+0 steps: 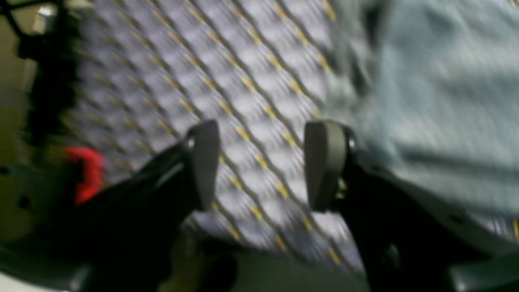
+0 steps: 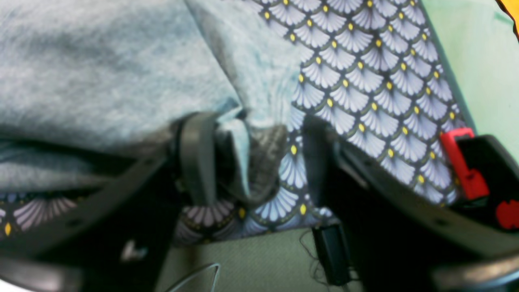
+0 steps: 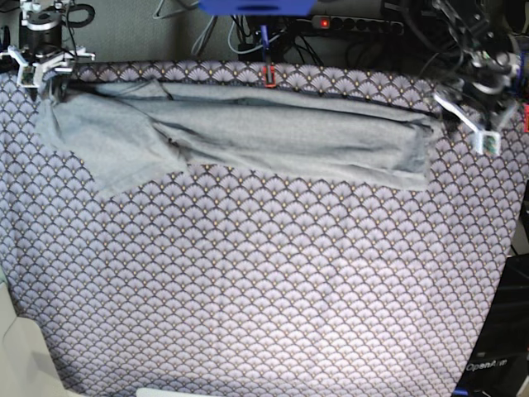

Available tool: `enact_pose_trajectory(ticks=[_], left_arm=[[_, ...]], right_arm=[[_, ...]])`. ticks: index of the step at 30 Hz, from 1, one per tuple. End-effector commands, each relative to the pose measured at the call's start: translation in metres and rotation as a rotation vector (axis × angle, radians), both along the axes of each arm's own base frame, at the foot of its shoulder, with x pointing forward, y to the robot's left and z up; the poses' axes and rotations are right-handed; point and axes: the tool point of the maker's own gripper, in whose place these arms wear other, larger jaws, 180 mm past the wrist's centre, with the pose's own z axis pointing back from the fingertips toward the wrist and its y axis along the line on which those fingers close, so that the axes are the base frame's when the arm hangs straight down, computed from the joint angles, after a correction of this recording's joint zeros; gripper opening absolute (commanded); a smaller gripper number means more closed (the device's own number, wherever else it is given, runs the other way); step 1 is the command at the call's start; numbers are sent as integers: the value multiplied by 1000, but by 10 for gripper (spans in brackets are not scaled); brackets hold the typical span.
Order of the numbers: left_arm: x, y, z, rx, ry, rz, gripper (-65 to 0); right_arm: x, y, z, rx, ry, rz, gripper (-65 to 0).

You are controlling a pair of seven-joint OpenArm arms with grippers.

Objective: Fold the T-shirt properly
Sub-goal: 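Lower the right gripper onto the folded shirt's sleeve end and pinch it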

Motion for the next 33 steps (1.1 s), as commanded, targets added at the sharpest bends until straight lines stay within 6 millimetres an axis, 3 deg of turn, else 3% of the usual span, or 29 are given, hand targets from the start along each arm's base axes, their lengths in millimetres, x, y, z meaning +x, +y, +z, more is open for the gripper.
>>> enact_pose_trajectory(ticks=[1, 6, 13, 19, 26, 33], left_arm=[[10, 6, 15, 25, -50, -10, -318], [26, 20, 32, 70, -87, -22, -318], [37, 37, 20, 48, -66, -8, -318], [34, 37, 15, 38, -55, -5, -318], [18, 42, 8, -10, -68, 93, -318], [11, 39, 2, -24, -55, 108, -318]], right_arm=[[0, -6, 12, -43, -22, 6, -260], [-9, -20, 21, -70, -47, -72, -228], [-11, -53, 51, -132, -170, -214, -228], [0, -51, 79, -184, -291, -179, -228], [39, -15, 103, -195, -388, -30, -228], [96, 48, 76, -71, -300, 157, -224]])
